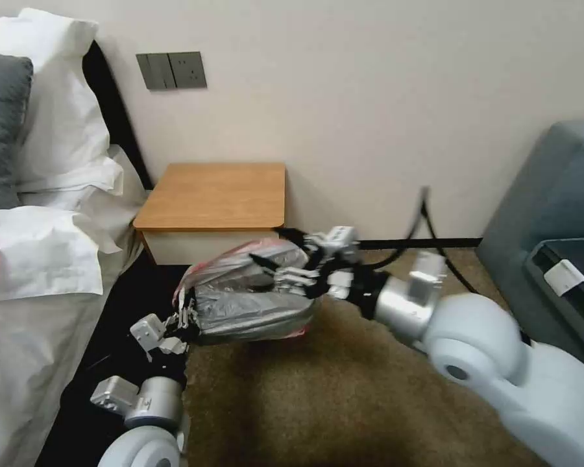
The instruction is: Pick up the garbage bag from the table and place it over the trash can.
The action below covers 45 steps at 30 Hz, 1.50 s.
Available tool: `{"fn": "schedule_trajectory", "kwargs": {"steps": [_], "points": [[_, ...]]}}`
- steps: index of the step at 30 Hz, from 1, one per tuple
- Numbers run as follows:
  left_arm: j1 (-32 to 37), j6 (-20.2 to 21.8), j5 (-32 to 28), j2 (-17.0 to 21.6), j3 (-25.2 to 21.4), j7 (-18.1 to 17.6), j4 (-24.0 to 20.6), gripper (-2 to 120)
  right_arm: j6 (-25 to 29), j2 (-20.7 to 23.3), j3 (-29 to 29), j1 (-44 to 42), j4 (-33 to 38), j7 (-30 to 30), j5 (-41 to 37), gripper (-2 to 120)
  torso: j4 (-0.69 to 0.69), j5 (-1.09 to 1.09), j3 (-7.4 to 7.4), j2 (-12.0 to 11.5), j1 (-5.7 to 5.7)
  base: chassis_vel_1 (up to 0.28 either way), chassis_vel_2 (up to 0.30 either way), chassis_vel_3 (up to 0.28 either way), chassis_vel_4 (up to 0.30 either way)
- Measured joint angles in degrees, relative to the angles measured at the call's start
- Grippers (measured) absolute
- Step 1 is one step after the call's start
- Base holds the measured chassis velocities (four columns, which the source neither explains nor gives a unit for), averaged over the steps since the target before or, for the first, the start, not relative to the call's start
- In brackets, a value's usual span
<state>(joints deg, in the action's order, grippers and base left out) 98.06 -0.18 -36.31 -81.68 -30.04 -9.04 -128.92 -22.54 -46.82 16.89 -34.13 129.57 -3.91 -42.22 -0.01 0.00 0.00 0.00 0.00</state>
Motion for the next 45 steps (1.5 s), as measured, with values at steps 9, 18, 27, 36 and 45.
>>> {"fn": "schedule_trajectory", "kwargs": {"steps": [9, 18, 27, 36, 45], "points": [[1.5, -1.9, 8.9, 0.5, -1.8, 3.9, 0.0, 9, -12.2, -7.0, 17.7, 20.2, -8.9, -6.1, 3.4, 8, 0.02, -0.01, 0.0, 0.0, 0.0, 0.0, 0.0, 0.0, 0.0], [2.3, -2.5, 11.4, 0.2, -2.6, 4.6, -1.0, 9, -18.6, -13.3, 23.9, 26.3, -15.0, -6.7, 7.9, 0, 0.02, -0.01, 0.0, 0.0, 0.0, 0.0, 0.0, 0.0, 0.0], [2.3, -2.3, 9.6, -0.4, -2.5, 4.5, -2.0, 9, -19.7, -15.3, 28.7, 26.8, -18.5, -0.1, 9.7, 0, 0.01, 0.0, 0.0, 0.0, 0.0, 0.0, 0.0, 0.0, 0.0], [2.6, -2.2, 9.0, -0.8, -2.4, 4.4, -3.5, 9, -19.5, -17.3, 31.4, 26.2, -25.8, 1.0, 12.7, 0, 0.01, 0.0, 0.0, 0.0, 0.0, 0.0, 0.0, 0.0, 0.0], [2.9, -2.3, 9.5, -1.1, -1.7, 4.5, -3.7, 9, -19.4, -18.2, 31.8, 25.9, -29.5, 1.5, 14.7, 0, 0.01, 0.0, 0.0, 0.0, 0.0, 0.0, 0.0, 0.0, 0.0]]}}
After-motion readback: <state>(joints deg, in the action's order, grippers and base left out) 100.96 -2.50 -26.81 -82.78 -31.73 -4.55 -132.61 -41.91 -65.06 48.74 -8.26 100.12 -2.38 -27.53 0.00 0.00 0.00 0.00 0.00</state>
